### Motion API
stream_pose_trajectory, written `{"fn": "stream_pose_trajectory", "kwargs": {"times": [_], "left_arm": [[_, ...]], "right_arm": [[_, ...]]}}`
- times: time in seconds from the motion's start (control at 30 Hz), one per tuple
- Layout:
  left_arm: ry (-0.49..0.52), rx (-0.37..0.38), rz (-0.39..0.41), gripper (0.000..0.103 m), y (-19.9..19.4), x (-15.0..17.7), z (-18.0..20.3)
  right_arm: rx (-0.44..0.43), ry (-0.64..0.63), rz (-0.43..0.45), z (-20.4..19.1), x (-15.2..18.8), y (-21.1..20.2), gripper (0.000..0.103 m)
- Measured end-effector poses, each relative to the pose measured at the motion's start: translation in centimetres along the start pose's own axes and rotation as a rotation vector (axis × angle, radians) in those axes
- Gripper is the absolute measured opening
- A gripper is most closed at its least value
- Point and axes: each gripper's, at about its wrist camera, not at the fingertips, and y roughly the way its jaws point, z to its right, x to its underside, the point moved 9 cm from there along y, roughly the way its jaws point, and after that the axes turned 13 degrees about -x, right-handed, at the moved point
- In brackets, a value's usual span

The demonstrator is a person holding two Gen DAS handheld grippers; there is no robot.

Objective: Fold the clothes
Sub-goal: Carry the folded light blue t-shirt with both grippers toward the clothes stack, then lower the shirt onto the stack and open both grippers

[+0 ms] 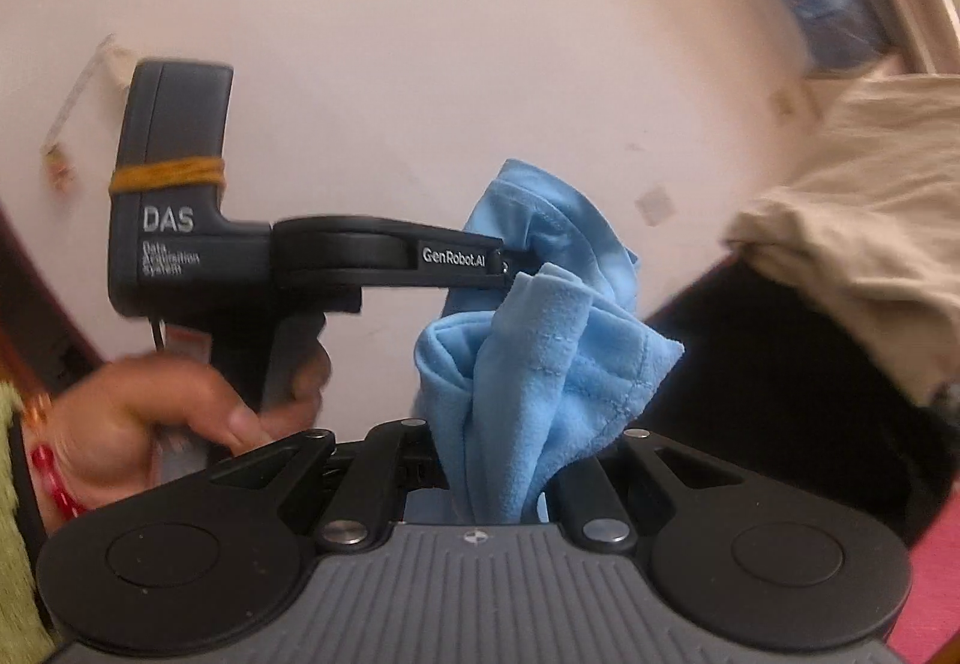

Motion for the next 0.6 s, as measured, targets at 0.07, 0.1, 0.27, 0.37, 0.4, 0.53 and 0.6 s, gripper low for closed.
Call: {"fn": "stream_pose_trajectory", "kwargs": {"times": [0.07,0.1,0.27,0.37,0.4,0.53,0.6], "left_arm": [[0.044,0.031,-0.018,0.003,1.0,-0.5,1.4],[0.055,0.043,-0.025,0.003,1.5,-0.6,1.9],[0.12,0.082,-0.085,0.003,4.1,0.5,3.1],[0.172,0.096,-0.149,0.005,5.9,1.9,3.7],[0.17,0.101,-0.175,0.009,6.4,2.2,3.8],[0.089,0.101,-0.276,0.031,8.5,3.2,3.1],[-0.02,0.097,-0.308,0.045,8.8,3.0,1.7]], "right_arm": [[0.033,0.03,0.009,2.0,-0.4,-0.7,0.01],[0.048,0.043,0.014,3.1,-0.5,-1.1,0.01],[0.12,0.096,0.037,7.5,-1.1,-1.6,0.01],[0.159,0.129,0.026,9.5,-1.2,-1.4,0.01],[0.17,0.138,0.019,10.1,-0.9,-1.3,0.01],[0.204,0.171,-0.008,12.3,0.7,-1.5,0.01],[0.21,0.191,-0.018,13.4,1.1,-1.7,0.012]]}}
